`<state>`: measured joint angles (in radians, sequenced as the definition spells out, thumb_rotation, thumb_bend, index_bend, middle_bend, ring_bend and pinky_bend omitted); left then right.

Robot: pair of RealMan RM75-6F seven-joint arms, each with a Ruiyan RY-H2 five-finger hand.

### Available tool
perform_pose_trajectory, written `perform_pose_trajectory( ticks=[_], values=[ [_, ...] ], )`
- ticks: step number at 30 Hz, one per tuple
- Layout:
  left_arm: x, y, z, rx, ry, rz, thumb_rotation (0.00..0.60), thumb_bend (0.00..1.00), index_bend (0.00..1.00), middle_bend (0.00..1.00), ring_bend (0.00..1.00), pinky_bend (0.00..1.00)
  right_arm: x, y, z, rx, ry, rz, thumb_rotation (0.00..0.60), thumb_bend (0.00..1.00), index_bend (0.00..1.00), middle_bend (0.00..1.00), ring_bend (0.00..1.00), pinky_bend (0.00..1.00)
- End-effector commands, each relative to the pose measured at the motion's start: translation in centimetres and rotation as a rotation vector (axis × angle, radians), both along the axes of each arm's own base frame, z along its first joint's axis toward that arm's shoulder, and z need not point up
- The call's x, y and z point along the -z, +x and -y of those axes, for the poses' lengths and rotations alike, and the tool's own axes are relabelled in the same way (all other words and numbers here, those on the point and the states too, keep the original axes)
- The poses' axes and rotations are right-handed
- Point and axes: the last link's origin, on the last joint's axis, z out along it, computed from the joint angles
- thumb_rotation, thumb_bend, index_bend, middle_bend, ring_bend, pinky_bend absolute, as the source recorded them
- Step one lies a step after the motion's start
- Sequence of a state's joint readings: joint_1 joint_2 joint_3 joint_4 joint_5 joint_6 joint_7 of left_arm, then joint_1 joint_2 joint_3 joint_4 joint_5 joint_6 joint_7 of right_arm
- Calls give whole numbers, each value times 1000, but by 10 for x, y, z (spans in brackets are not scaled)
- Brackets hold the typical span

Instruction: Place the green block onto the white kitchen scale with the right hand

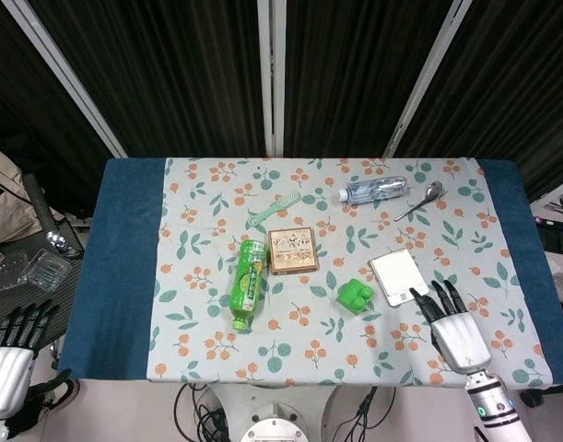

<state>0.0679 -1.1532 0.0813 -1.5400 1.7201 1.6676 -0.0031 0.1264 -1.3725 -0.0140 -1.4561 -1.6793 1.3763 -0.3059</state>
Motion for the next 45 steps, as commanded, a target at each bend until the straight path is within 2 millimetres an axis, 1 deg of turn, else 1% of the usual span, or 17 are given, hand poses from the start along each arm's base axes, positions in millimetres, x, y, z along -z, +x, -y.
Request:
perform_pose_trajectory(
  ticks=[1, 7, 11, 20, 30, 45],
  values=[
    [0, -2, -1, -4, 0, 4, 600, 59, 43, 26, 0, 0, 16, 2, 12, 18, 38, 12, 600, 1000, 0, 263, 0, 0],
    [3, -6, -3, -9, -8, 9, 600, 59, 43, 27, 0, 0, 31, -1, 21, 45, 75, 43, 600, 1000, 0, 263, 0, 0],
    [4, -8, -3, -13, -8, 13, 600, 59, 43, 26, 0, 0, 38, -1, 23, 47, 92, 40, 600, 1000, 0, 265, 0, 0],
    [4, -12, -1, -19, -6, 20, 600, 59, 43, 26, 0, 0, 52, 6, 26, 42, 109, 24, 600, 1000, 0, 269, 0, 0],
    [4, -14, 0, -20, -8, 25, 600, 59, 43, 27, 0, 0, 57, 1, 24, 61, 107, 4, 600, 1000, 0, 273, 0, 0],
    [4, -15, 0, -22, -4, 24, 600, 59, 42, 26, 0, 0, 63, -3, 26, 79, 149, -15, 600, 1000, 0, 289, 0, 0]
  ],
)
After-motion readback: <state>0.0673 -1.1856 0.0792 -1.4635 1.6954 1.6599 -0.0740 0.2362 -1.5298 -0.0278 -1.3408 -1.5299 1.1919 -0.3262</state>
